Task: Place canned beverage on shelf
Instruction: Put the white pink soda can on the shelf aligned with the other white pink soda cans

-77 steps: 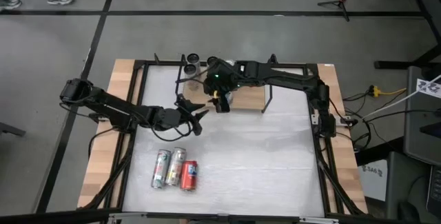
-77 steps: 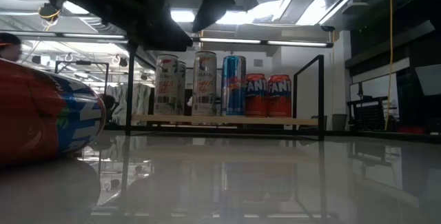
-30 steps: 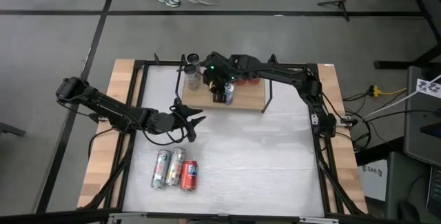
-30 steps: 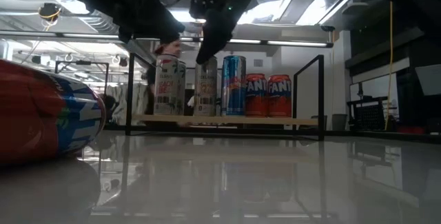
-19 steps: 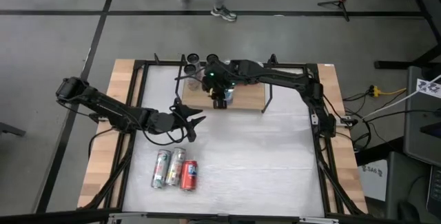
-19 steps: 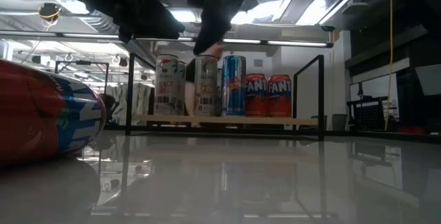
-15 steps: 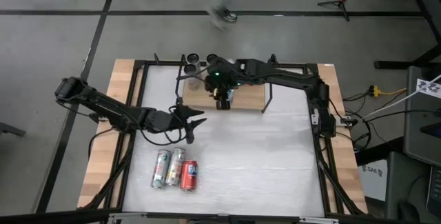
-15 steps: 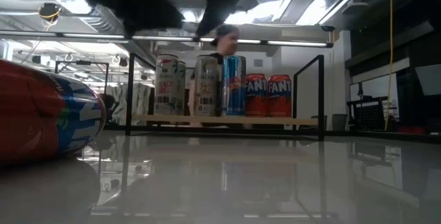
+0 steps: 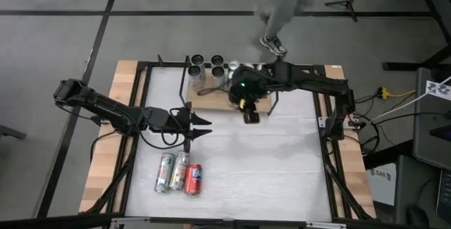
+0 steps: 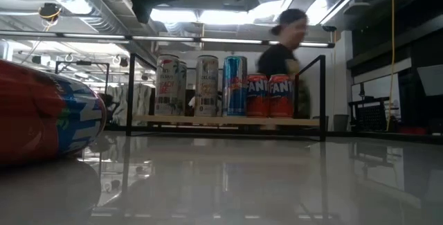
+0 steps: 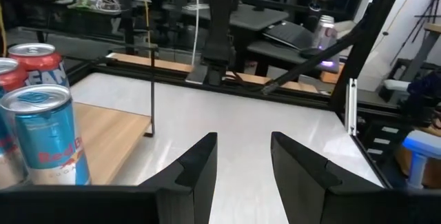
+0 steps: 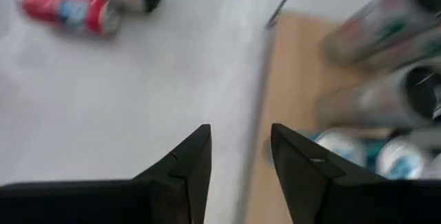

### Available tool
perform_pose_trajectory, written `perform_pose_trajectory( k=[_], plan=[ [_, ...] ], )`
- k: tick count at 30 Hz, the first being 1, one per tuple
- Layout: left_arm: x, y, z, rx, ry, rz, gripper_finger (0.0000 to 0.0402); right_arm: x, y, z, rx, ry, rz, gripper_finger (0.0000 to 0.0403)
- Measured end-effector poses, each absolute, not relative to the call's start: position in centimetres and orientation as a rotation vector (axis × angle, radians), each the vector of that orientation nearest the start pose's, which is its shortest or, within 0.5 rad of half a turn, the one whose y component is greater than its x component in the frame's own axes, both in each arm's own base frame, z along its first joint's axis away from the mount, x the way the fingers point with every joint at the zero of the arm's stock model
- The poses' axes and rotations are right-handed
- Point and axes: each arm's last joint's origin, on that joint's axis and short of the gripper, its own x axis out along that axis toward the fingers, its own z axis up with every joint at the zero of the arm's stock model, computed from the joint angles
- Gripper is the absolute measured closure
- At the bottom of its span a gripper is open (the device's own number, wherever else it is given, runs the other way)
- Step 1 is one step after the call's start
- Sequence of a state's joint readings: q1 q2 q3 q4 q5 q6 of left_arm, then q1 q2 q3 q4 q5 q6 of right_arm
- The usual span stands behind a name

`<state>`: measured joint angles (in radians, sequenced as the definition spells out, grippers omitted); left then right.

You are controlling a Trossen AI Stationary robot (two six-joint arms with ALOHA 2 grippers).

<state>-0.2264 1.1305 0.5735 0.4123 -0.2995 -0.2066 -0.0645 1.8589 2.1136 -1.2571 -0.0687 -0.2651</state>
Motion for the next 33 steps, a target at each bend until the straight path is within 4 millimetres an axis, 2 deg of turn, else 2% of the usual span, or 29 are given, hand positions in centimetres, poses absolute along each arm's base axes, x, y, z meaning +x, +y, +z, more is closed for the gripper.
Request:
perform_pose_trajectory(
  k=[4,10,17,26,33],
  plan=[
    [23.7,-4.7,25.0,-0.169,0.132,0.082,0.0272,35.3,-0.6,39.3,-0.127,1.05,0.178,0.0256],
    [23.7,-4.7,25.0,-0.143,0.137,0.046,0.027,32.8,1.1,37.7,-0.062,1.046,0.139,0.0256],
    [23.8,-4.2,25.0,-0.143,0.136,0.08,0.0219,30.9,2.7,35.8,0.008,0.987,0.122,0.0256],
    [24.0,-3.2,24.6,-0.283,0.169,0.087,0.0133,30.8,2.8,35.7,0.033,0.978,0.108,0.0256],
    [24.0,-2.8,24.6,-0.295,0.166,0.109,0.0118,31.0,2.8,35.7,0.032,0.965,0.11,0.0256]
  ],
)
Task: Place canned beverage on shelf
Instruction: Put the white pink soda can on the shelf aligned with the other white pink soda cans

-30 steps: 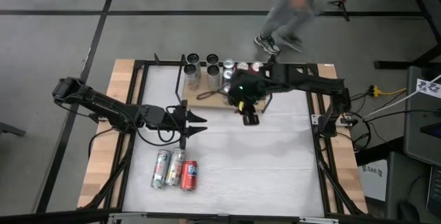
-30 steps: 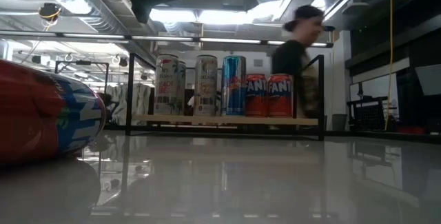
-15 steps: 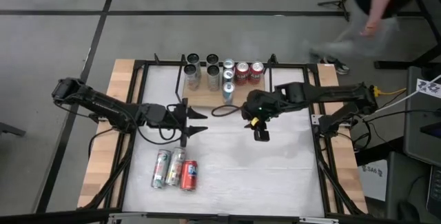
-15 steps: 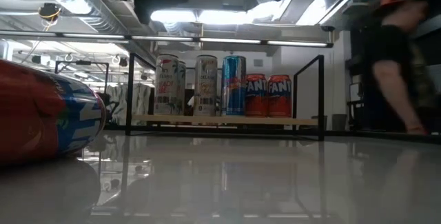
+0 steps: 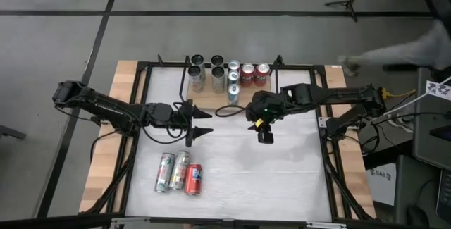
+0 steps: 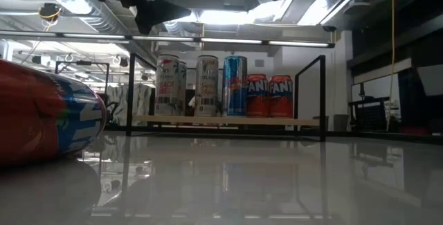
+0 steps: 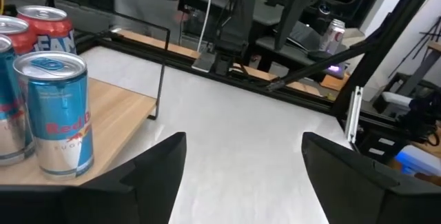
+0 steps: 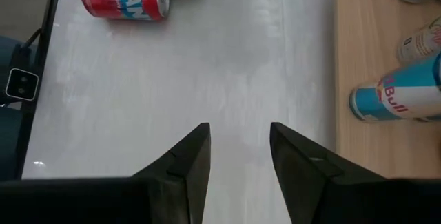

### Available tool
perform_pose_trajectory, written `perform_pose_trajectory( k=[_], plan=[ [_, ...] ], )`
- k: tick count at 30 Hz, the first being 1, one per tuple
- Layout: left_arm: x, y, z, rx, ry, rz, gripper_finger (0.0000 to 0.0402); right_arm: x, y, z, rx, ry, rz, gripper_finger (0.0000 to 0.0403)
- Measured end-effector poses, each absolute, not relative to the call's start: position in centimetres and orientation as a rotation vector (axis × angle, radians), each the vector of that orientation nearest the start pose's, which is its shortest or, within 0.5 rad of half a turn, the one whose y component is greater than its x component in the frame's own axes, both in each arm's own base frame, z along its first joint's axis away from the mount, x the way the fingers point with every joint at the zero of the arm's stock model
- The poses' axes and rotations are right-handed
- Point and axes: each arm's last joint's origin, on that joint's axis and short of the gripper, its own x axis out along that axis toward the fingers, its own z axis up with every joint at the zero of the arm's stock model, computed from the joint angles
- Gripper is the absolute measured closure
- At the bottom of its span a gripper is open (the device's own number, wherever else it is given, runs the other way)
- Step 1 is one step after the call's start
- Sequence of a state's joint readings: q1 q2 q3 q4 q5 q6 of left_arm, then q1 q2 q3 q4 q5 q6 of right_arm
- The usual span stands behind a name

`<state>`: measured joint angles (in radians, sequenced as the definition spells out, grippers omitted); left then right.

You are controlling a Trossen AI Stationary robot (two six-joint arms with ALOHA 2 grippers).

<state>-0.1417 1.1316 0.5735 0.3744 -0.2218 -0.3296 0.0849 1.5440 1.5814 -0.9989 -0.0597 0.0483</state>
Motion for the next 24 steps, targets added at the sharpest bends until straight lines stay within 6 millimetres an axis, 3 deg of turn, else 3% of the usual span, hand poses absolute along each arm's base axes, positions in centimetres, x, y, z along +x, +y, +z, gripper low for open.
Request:
perform_pose_trajectory(
  k=[19,24],
  plan=[
    [24.01,-2.87,24.62,-0.26,0.168,0.097,0.0116,30.99,2.81,35.71,0.031,0.964,0.111,0.0256],
    [24.01,-2.88,24.62,-0.262,0.168,0.096,0.008,30.99,2.8,35.71,0.031,0.964,0.11,0.0256]
  ],
)
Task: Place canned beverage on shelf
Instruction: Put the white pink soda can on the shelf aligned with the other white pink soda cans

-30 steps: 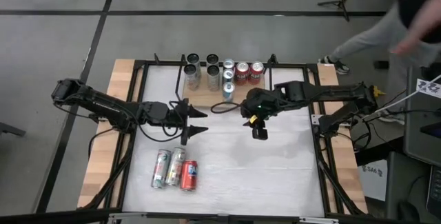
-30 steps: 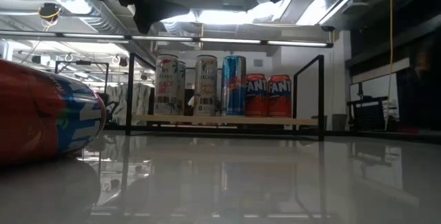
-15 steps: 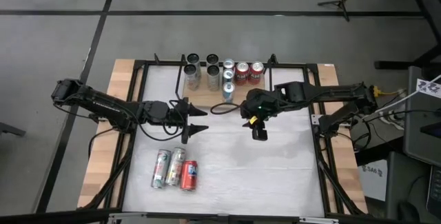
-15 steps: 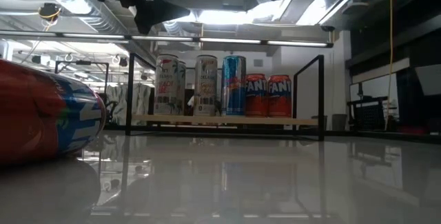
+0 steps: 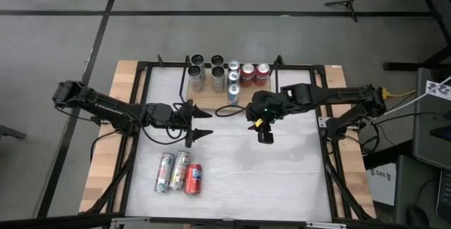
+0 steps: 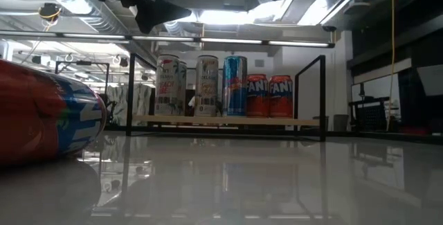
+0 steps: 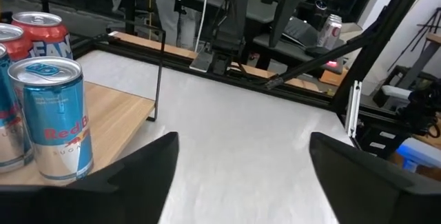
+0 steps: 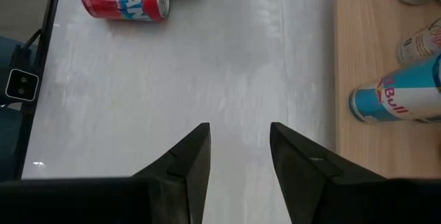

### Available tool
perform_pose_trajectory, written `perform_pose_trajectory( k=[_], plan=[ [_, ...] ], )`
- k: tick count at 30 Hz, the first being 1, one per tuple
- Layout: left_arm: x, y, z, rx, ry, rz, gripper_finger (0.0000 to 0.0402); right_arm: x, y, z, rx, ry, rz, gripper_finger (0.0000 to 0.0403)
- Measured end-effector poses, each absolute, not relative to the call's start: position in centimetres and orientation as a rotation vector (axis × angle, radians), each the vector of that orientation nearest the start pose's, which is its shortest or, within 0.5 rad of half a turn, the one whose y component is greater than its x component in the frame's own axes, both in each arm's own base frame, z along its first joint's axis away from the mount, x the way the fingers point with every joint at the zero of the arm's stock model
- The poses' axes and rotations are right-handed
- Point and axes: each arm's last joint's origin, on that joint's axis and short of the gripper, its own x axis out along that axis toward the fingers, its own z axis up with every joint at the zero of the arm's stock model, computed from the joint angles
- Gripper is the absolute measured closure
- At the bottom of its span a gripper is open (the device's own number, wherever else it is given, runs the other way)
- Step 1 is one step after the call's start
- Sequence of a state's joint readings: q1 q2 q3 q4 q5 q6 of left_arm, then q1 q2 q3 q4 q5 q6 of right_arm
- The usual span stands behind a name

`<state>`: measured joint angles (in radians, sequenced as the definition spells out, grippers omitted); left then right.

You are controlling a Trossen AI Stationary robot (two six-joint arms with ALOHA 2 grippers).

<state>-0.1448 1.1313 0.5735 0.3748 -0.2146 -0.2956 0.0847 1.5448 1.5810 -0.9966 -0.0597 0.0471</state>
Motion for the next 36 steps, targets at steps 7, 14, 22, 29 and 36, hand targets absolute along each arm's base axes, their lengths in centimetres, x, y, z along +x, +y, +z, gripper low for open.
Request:
perform_pose_trajectory(
  k=[7,14,22,29,36],
  plan=[
    [24.0,-2.9,24.6,-0.287,0.172,0.07,0.0007,31.0,2.8,35.7,0.031,0.964,0.11,0.0256],
    [22.6,-3.2,26.0,-0.385,0.172,-0.075,0.0007,31.3,2.8,35.7,0.006,0.937,0.125,0.0256],
    [18.5,-3.4,25.6,-0.788,0.441,0.002,0.0007,31.5,2.9,35.8,0.005,0.919,0.127,0.0256],
    [15.9,-4.8,25.3,-1.086,0.634,0.064,0.0007,31.8,2.9,36.1,0.006,0.881,0.128,0.0256],
    [14.3,-6.2,28.5,-1.183,0.927,0.292,0.0007,31.8,2.9,36.1,0.006,0.881,0.128,0.0256]
  ],
)
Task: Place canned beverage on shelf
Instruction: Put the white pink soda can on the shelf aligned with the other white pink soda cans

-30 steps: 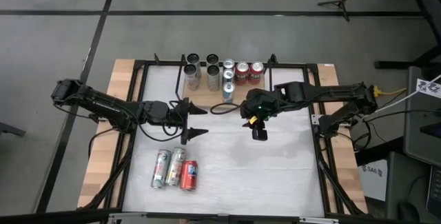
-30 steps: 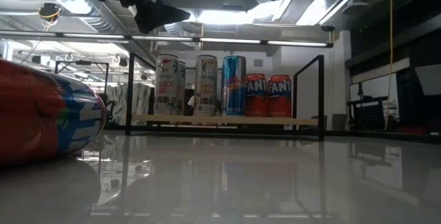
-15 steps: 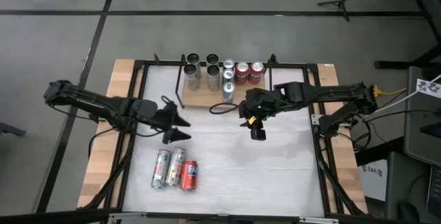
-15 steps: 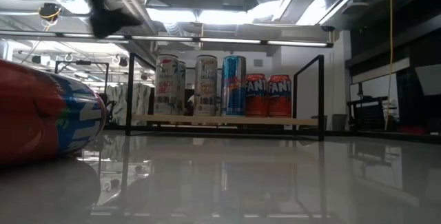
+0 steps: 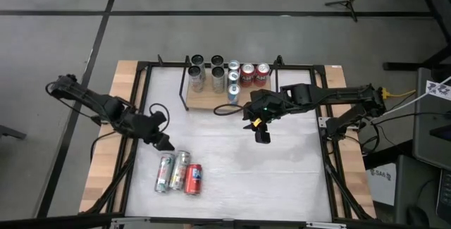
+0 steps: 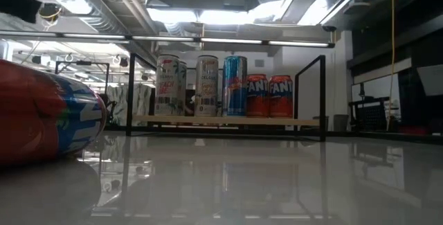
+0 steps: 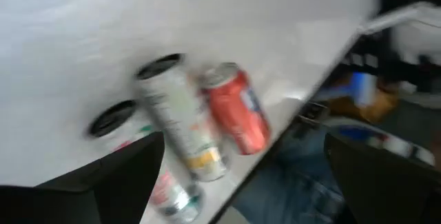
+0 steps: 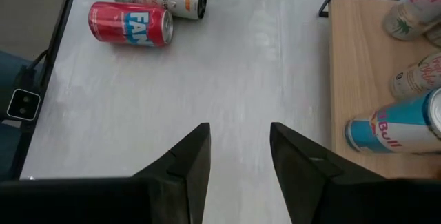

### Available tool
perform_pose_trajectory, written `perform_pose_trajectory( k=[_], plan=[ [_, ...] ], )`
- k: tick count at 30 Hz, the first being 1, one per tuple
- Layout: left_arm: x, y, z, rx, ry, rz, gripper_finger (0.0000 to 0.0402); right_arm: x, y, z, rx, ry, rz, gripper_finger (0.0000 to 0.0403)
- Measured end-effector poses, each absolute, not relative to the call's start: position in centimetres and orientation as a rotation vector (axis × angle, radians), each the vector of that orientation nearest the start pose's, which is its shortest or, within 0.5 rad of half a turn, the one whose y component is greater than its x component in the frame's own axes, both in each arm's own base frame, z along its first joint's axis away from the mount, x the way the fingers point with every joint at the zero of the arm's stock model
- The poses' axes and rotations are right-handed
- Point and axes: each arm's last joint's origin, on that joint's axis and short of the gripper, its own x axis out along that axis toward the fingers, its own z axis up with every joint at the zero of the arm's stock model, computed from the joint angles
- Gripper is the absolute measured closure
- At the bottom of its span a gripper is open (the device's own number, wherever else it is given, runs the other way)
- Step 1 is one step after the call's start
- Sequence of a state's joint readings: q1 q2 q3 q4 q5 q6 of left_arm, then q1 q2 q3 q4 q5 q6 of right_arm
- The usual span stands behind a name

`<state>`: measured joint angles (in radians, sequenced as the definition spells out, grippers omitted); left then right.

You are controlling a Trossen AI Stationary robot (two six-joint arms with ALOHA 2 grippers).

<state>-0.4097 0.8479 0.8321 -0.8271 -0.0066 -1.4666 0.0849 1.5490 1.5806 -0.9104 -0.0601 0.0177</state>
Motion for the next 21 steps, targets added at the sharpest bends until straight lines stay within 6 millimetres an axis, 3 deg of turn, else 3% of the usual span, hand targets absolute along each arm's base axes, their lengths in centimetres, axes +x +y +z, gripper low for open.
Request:
perform_pose_trajectory(
  k=[3,6,11,21],
  plan=[
    [14.4,-6.8,29.9,-1.142,0.962,0.4,0.0007,31.8,2.9,36.1,0.006,0.879,0.128,0.0256],
    [14.9,-7.6,29.9,-1.092,1.054,0.507,0.0007,31.8,2.9,36.1,0.006,0.878,0.127,0.0256],
    [16.3,-9.7,28.1,-1.061,1.226,0.599,0.0007,31.8,2.9,36.1,0.006,0.877,0.128,0.0256],
    [18.7,-12.7,24.8,-0.966,1.325,0.651,0.0008,31.8,2.9,36.1,0.006,0.877,0.128,0.0256]
  ],
)
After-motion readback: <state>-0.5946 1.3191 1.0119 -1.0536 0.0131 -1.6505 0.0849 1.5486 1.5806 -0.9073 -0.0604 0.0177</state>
